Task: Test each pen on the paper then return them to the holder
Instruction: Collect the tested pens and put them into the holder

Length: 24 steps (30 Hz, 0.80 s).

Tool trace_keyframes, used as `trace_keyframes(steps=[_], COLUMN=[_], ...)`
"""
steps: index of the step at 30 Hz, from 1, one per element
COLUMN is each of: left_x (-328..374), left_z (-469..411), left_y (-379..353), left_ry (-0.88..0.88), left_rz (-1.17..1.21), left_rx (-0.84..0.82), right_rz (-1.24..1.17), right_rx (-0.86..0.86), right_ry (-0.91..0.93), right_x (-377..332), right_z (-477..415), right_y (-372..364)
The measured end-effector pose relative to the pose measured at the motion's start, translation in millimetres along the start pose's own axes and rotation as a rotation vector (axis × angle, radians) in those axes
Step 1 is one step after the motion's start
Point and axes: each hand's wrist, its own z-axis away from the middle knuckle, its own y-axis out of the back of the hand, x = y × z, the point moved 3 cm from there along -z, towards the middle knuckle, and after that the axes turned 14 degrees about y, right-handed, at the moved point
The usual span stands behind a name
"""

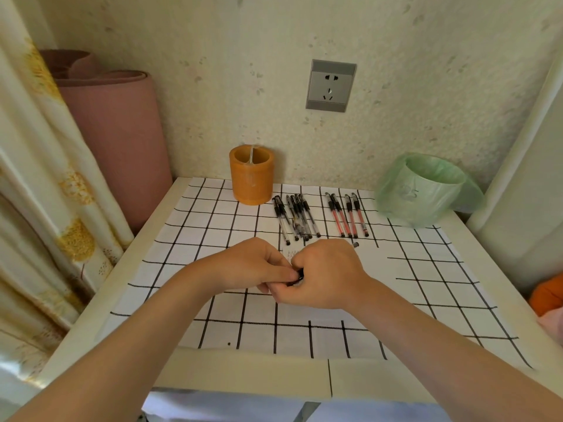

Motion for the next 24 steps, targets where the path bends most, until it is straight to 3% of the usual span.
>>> trace_keyframes(steps=[6,12,16,21,24], left_x=[0,-4,-11,-20,-24], left_z=[3,2,-3,-11,-16], left_y=[9,52,68,70,69], left_ry=[0.001,-0.042,-0.047,-0.033,-0.108], left_rz=[-0.051,0.049,0.154,-0.319,-0.508], left_rx=[0.055,0.528,0.671,0.922,0.877], right_rz=[-0.120,-0.288,-0.390,-0.494,-0.483], right_rx=[0.012,0.029,-0.033,-0.063,-0.064], right_ry=[0.048,0.002,-0.105,-0.291,-0.377], right_x=[4,28,28,17,13], right_z=[-1,-6,-13,-35,-53], right_y=[-2,-10,-14,-27,-37])
